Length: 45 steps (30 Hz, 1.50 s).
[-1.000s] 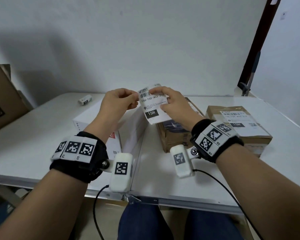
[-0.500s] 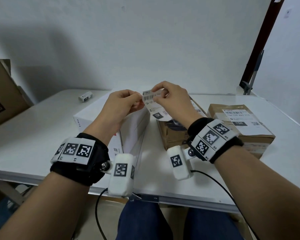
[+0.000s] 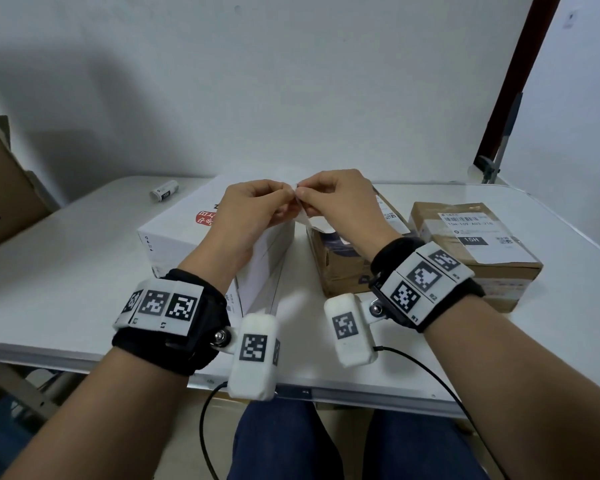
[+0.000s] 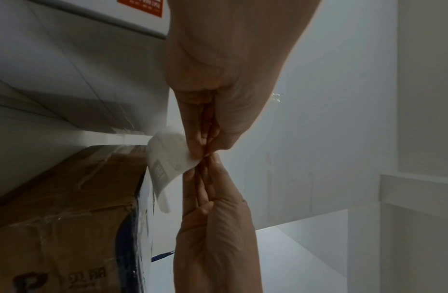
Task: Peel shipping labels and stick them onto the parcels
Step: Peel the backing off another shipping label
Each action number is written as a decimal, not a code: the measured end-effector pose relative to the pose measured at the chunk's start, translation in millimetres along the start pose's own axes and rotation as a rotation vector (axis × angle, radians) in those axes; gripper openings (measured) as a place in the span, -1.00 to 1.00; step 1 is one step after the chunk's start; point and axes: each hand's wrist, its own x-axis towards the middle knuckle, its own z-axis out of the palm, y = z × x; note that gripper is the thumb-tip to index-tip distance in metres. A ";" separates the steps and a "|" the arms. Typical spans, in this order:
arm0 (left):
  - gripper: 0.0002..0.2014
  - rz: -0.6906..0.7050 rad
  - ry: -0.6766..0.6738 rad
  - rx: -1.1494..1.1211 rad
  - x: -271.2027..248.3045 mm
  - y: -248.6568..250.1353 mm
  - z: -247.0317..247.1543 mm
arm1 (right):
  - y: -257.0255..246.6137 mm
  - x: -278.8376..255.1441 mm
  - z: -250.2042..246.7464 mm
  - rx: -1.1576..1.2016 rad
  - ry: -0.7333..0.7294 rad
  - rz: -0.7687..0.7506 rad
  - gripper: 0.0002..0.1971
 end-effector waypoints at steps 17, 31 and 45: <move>-0.91 -0.004 0.002 0.018 0.5 -4.6 8.0 | 6.5 -4.2 -5.4 -0.016 0.028 -0.019 -0.92; -0.89 0.087 0.014 0.257 -3.1 -5.7 8.0 | 7.3 -5.3 -9.0 -0.023 -0.031 0.020 -0.89; -0.88 0.059 0.054 0.269 -6.4 -7.9 13.4 | 13.6 -6.5 -7.8 0.022 0.003 0.027 -0.90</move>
